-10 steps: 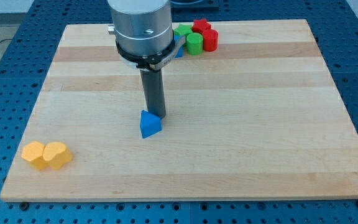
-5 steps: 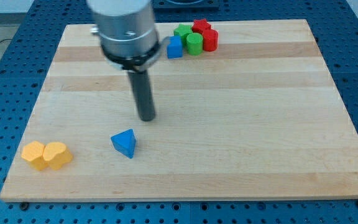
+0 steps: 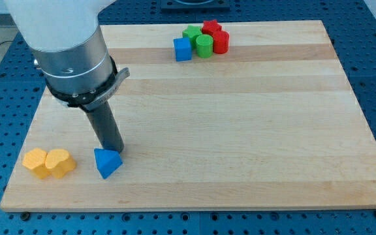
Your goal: Push the blue triangle to the right side of the yellow heart
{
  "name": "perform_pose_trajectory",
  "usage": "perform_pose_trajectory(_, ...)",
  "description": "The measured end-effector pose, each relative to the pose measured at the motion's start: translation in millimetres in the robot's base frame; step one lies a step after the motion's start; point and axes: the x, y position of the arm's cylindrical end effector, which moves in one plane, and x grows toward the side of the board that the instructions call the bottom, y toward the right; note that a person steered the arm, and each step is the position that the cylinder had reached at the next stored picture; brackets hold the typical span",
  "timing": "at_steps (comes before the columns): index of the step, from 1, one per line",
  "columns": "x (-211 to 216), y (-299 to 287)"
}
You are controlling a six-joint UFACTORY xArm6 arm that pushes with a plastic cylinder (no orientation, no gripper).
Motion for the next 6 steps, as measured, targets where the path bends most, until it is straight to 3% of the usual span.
perform_pose_trajectory(3,9.2,44.1)
perform_pose_trajectory(6,13.9,-10.3)
